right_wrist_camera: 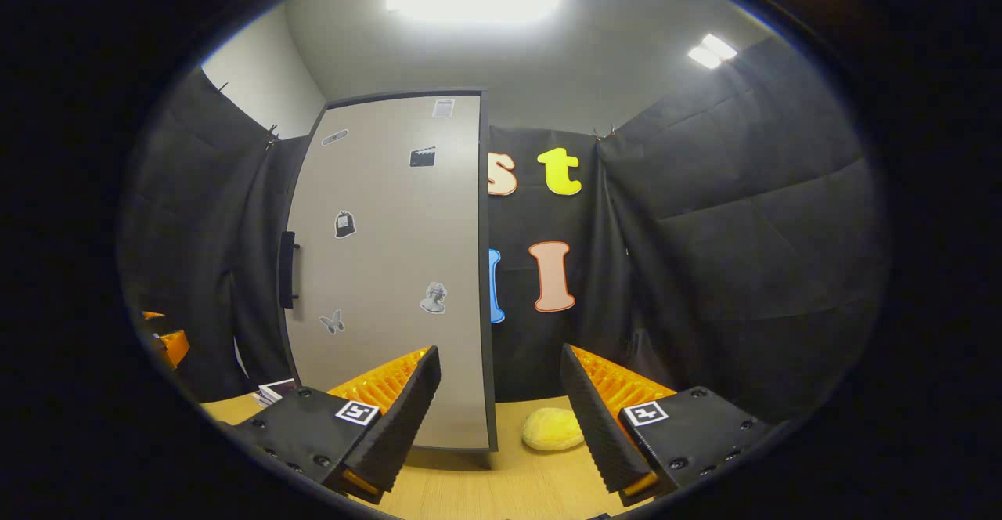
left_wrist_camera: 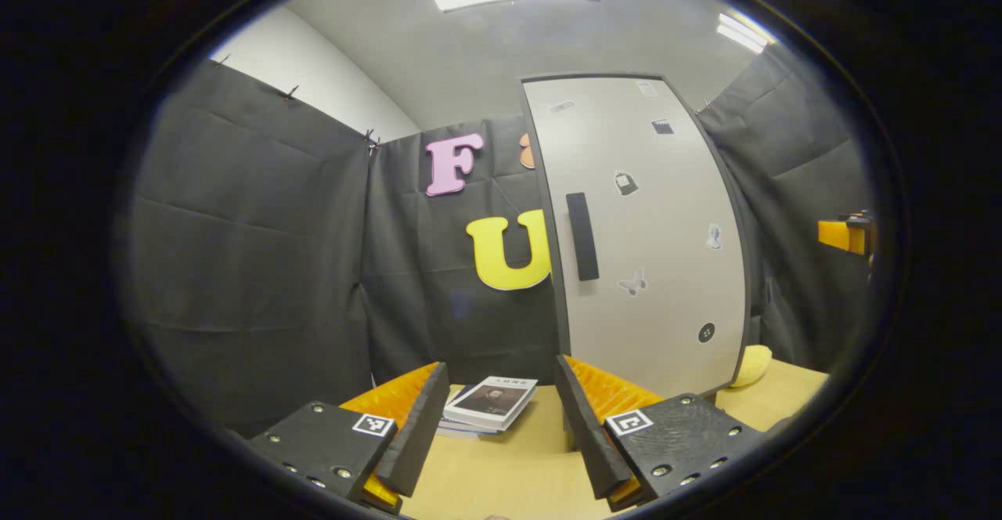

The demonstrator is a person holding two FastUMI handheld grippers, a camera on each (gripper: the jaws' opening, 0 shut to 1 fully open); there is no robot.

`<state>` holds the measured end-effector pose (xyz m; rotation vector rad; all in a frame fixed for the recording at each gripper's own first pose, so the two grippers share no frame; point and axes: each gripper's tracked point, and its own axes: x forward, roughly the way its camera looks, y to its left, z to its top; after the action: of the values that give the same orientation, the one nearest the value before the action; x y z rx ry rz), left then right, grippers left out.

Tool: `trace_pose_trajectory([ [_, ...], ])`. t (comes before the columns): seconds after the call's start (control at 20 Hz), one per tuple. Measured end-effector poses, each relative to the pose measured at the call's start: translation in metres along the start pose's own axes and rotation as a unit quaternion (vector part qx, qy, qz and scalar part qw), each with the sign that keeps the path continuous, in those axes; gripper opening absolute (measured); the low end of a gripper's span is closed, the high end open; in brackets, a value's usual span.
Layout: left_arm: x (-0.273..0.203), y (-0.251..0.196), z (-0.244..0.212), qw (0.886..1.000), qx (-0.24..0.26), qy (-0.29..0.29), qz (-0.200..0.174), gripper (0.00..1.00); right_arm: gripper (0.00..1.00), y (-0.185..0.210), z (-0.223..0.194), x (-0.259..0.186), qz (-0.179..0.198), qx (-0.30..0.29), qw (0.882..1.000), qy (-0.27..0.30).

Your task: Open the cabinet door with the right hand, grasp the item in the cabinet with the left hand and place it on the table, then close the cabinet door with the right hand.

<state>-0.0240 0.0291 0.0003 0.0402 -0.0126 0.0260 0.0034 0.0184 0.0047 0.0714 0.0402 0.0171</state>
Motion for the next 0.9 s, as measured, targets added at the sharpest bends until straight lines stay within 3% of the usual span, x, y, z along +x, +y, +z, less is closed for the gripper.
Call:
trace_pose_trajectory([
  [0.45,-0.015,0.057,-0.013,0.999,0.005,0.004,0.038,0.83,0.97,0.054,0.020,0.031,0.034,0.000,0.999,0.005],
  [0.9,-0.033,0.118,-0.031,0.997,0.014,0.018,0.079,0.83,0.97,0.138,0.047,0.059,0.088,0.012,0.996,-0.007],
])
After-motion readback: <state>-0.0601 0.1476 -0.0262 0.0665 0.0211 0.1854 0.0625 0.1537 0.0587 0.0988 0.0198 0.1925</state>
